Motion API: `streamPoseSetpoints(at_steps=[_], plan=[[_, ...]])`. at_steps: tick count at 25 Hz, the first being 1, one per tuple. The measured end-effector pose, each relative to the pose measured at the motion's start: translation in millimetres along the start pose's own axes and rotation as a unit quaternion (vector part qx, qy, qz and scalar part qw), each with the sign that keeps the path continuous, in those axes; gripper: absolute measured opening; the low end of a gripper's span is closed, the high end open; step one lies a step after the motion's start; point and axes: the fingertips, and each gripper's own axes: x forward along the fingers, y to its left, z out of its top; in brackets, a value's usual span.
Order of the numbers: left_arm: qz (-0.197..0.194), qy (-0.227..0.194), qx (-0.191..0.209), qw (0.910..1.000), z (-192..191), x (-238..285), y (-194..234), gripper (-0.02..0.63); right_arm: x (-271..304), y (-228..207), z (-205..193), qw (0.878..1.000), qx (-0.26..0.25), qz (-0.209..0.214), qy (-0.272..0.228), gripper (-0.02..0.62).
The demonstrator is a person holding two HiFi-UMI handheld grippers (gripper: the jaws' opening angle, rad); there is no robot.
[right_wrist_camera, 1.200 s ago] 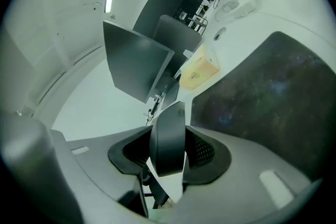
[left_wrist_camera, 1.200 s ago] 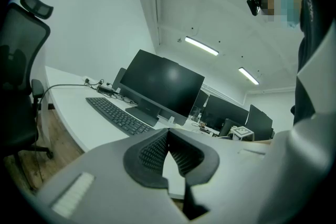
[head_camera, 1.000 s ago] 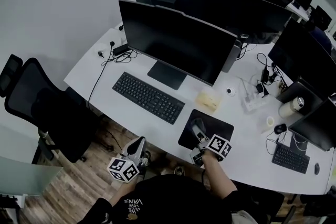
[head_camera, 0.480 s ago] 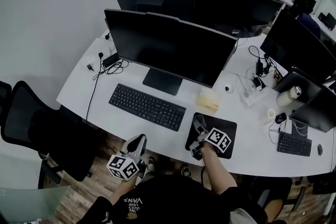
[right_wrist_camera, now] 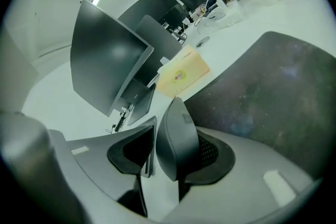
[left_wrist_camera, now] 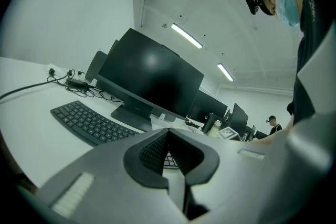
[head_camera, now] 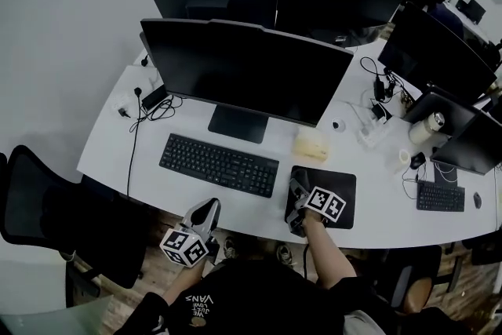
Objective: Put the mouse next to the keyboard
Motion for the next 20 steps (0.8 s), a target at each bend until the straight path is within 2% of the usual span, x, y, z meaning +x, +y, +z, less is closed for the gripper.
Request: streamPoseSetpoints(at_steps=[6,10,20], plan=[[-0.019,0.005,0.0,0.9998,4,1,9,0.002,-4,-7,-1,0.992,-0.104,-0.07,0.022,0.275],[-0.024,0.01,-0.001,0.9997,4,-2,15,0.002,-6,-9,-2,0.981,-0.162,-0.102,0.03,0.278],[-0.032,0.012,0.002,0.9994,4,-2,12,0.002,-13,-12,-3,0.97,-0.207,-0.124,0.018,0.33]])
